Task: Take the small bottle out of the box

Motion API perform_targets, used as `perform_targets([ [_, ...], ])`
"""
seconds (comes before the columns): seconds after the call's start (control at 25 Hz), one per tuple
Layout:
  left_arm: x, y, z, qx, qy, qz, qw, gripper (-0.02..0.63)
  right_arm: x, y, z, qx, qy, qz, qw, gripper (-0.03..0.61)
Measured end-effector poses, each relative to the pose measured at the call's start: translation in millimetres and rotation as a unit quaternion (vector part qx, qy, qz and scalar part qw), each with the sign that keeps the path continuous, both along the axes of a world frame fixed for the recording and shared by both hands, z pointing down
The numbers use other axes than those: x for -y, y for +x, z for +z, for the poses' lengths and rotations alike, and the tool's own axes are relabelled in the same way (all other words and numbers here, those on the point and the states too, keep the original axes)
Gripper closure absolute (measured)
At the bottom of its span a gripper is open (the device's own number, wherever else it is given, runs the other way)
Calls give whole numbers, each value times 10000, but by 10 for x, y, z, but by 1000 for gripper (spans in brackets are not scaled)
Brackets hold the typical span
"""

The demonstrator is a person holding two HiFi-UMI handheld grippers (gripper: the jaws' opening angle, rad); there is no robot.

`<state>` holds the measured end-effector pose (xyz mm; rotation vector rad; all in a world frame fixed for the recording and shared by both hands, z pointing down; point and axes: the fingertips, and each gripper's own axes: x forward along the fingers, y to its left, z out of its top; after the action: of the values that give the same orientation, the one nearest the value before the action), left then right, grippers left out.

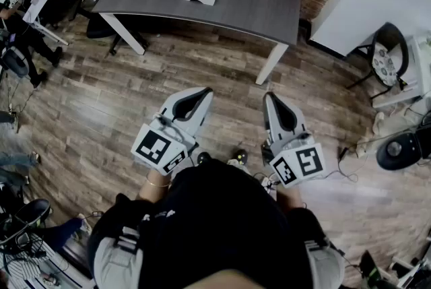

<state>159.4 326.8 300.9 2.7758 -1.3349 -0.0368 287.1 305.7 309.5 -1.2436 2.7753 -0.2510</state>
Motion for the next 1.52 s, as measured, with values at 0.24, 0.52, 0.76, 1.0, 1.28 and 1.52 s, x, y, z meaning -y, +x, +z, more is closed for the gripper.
perform_targets([
  [0.24,8,195,32,44,-47,43,10000,612,9,201,52,92,-51,55,9999,578],
  [0.52,56,352,49,41,-121,-21,9999,612,41,415,89,172,-97,63,9998,578],
  [0.76,126,571,42,126,-103,-17,9999,612,101,673,119,350,-123,109,9993,578],
  [1.0,153,784,54,269,-131,-1,9996,612,133,916,204,441,-207,181,9986,578],
  [1.28,169,844,92,352,-118,-74,9993,612,178,1052,288,513,-281,239,9980,578],
  [1.52,240,799,134,287,-138,-87,9995,612,224,1059,267,445,-249,287,9983,578],
])
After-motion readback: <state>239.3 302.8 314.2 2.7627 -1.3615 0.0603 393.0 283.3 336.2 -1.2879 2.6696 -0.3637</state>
